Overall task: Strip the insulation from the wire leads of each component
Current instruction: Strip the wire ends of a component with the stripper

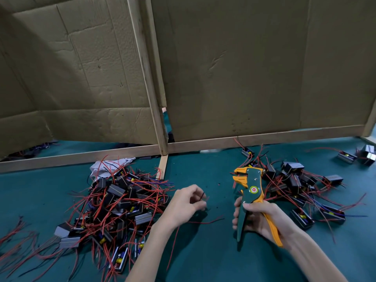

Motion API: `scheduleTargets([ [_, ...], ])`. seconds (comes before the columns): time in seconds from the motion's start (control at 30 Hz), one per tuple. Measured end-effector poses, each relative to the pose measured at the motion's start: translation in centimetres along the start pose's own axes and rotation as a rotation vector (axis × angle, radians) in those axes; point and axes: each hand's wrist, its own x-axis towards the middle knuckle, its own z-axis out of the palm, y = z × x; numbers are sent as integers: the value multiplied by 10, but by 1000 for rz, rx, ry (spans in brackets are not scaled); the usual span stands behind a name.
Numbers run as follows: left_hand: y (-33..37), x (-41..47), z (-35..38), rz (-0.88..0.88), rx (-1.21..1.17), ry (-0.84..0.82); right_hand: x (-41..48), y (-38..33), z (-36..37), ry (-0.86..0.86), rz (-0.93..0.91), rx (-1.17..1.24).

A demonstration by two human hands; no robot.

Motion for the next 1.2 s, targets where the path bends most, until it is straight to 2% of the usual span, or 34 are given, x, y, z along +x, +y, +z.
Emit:
scheduleTargets([
  [0.13, 5, 1, -5, 9, -370, 25, -3, 2, 6, -41, 20, -19],
  [0.27, 14, 0, -15, 51, -501, 65, -6, 3, 12, -129, 34, -40],
  [0.4, 22, -3, -17, 104, -467, 52, -7, 6, 20, -202, 38, -86],
  [0.67, 28, -6, -20, 98, -412, 13, -11, 9, 28, -273, 30, -155],
  [1.2, 31, -10, -28, 77, -378, -124, -17, 7, 34, -271, 30, -236],
])
